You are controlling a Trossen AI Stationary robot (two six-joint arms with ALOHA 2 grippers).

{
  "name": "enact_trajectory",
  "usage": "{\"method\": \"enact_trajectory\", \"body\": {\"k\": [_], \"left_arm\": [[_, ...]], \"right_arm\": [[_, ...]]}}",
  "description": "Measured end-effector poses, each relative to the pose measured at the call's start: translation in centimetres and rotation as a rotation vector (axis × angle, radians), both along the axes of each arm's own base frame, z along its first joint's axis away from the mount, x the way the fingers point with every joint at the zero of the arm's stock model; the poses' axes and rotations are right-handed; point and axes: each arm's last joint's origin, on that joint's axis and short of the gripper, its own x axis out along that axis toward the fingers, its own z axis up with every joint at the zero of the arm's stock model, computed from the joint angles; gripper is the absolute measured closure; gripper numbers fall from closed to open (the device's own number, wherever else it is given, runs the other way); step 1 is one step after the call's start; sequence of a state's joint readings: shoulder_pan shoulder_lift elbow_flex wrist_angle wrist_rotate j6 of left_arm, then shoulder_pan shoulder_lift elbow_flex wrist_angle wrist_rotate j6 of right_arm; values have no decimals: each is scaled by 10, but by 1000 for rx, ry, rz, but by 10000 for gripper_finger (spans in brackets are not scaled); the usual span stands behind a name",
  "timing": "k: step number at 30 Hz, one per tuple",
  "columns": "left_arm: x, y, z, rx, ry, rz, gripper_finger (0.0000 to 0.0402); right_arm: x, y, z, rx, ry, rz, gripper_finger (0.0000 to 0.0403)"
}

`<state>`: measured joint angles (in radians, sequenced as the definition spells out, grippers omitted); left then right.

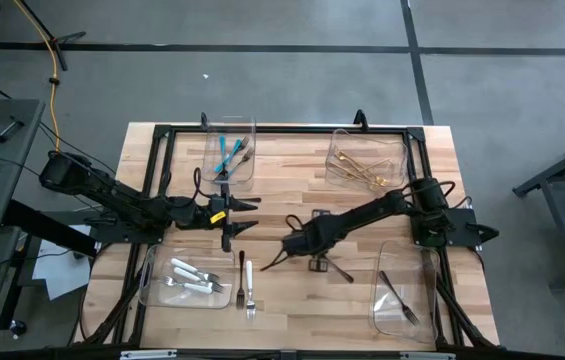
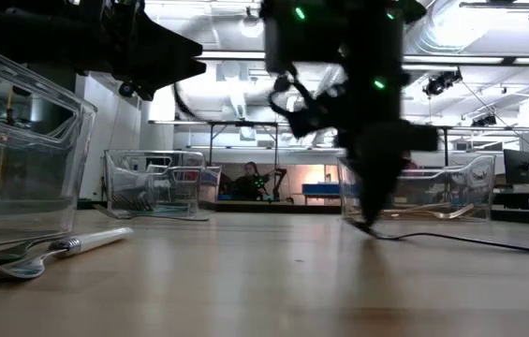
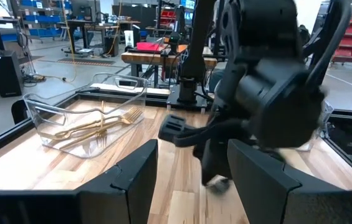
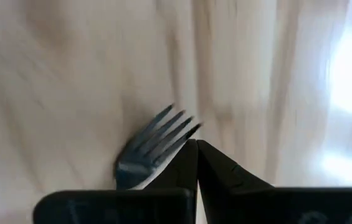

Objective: Sort silverware by color (type)
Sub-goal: Put the black fork into the bottom right transparent bin

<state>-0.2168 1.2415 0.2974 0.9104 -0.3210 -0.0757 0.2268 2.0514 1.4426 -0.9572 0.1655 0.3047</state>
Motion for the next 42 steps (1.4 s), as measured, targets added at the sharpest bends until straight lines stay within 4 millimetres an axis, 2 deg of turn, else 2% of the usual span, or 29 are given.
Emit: {"method": "enact_trajectory", "body": {"k": [6, 11, 15, 18, 24, 27, 31, 37, 42], "left_arm": [[0, 0, 0, 1, 3, 0, 215], [0, 0, -3, 6, 27, 0, 215], [0, 0, -4, 7, 40, -7, 215], [0, -1, -4, -1, 36, -47, 215], [7, -3, 5, -126, 2, -45, 215], [21, -6, 10, -172, 45, -39, 215], [53, -14, 3, -171, 241, -42, 215], [108, -28, -24, 80, 410, -89, 215], [140, -39, -48, 311, 476, -151, 215]], "right_arm": [[16, 2, 27, -18, -84, 36, 403], [6, 9, 46, -41, -60, 14, 403], [-20, 23, 54, -32, -47, -1, 403], [-48, 34, 60, -29, -71, -42, 403], [-95, 53, 77, -28, -339, -174, 403], [-108, 55, 85, 8, -480, -227, 403], [-117, 54, 95, 51, -568, -265, 403], [-117, 53, 104, 70, -635, -266, 403], [-116, 53, 106, 76, -648, -251, 403]]}}
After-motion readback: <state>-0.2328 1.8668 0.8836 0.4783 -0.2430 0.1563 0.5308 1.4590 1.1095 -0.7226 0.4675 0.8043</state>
